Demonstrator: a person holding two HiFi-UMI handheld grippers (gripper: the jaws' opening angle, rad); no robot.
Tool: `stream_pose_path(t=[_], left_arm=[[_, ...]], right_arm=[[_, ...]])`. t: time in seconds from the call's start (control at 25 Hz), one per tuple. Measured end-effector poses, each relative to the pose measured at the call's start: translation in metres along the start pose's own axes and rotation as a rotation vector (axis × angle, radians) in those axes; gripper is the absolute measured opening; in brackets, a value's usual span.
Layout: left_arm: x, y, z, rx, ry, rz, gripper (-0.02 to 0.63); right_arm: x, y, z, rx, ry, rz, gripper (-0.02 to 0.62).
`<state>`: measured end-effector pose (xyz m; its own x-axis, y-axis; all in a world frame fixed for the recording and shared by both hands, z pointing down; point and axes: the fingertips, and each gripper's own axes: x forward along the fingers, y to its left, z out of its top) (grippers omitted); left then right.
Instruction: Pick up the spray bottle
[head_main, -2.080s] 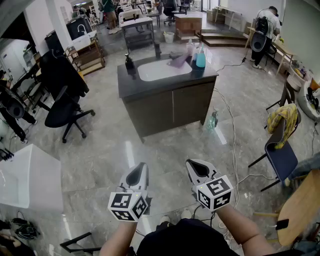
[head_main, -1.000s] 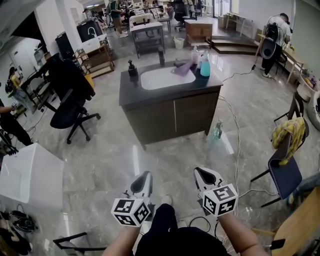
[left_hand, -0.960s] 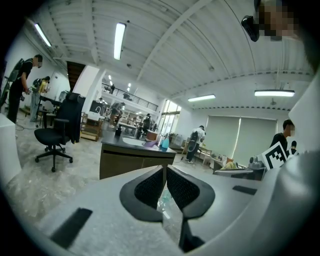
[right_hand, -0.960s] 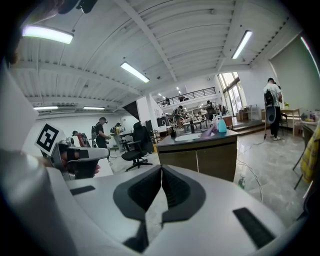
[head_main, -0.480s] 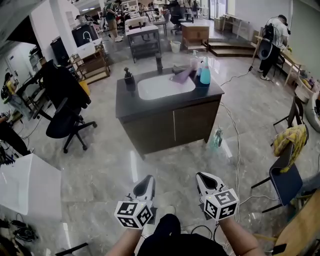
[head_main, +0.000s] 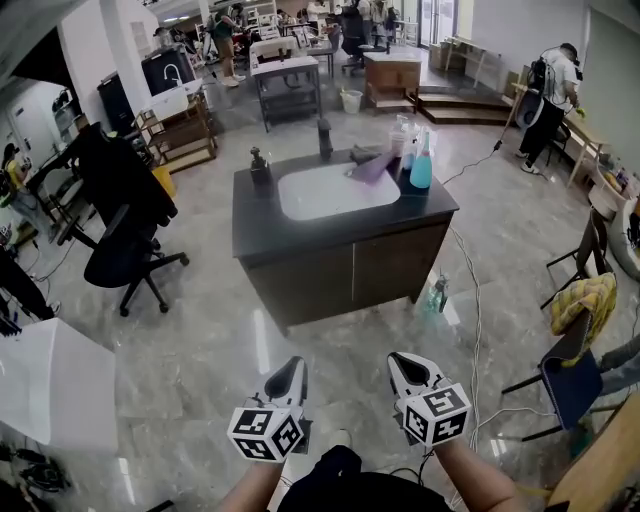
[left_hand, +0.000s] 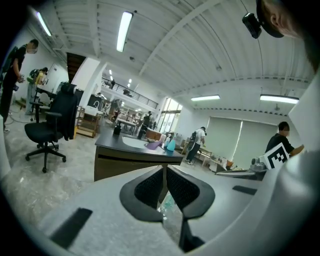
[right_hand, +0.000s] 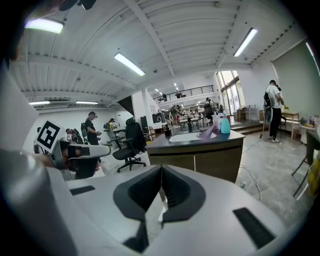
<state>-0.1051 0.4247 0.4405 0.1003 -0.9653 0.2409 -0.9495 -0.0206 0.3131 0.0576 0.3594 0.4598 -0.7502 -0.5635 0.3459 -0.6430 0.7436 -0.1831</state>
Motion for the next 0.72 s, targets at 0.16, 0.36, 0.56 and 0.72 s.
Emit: stream_pose_path(t=[0.16,0.36,0.56,0.72], left_arm=[[0.02,0.014,0.005,0.01,0.011,-0.015,0.018],[0.046,0.039,0.017,0.004,0.023,-0.025,0.018],[0.069,0.062,0.024,0.008,0.04,-0.046,0.018],[0.087,0.078,0.029,0.0,0.058,-0.053,0.018]], right_arm=[[0.027,-0.006,0.008,-0.001,0.009,-0.005,0.008],[0.062,-0.009,0.019,-0.007,0.016,-0.004,0.008],[0.093,-0.015,0.027,0.003,0.017,-0.029,0.008],[0.11,-0.018,0.034,0.005,0.022,-0.045,0.008]])
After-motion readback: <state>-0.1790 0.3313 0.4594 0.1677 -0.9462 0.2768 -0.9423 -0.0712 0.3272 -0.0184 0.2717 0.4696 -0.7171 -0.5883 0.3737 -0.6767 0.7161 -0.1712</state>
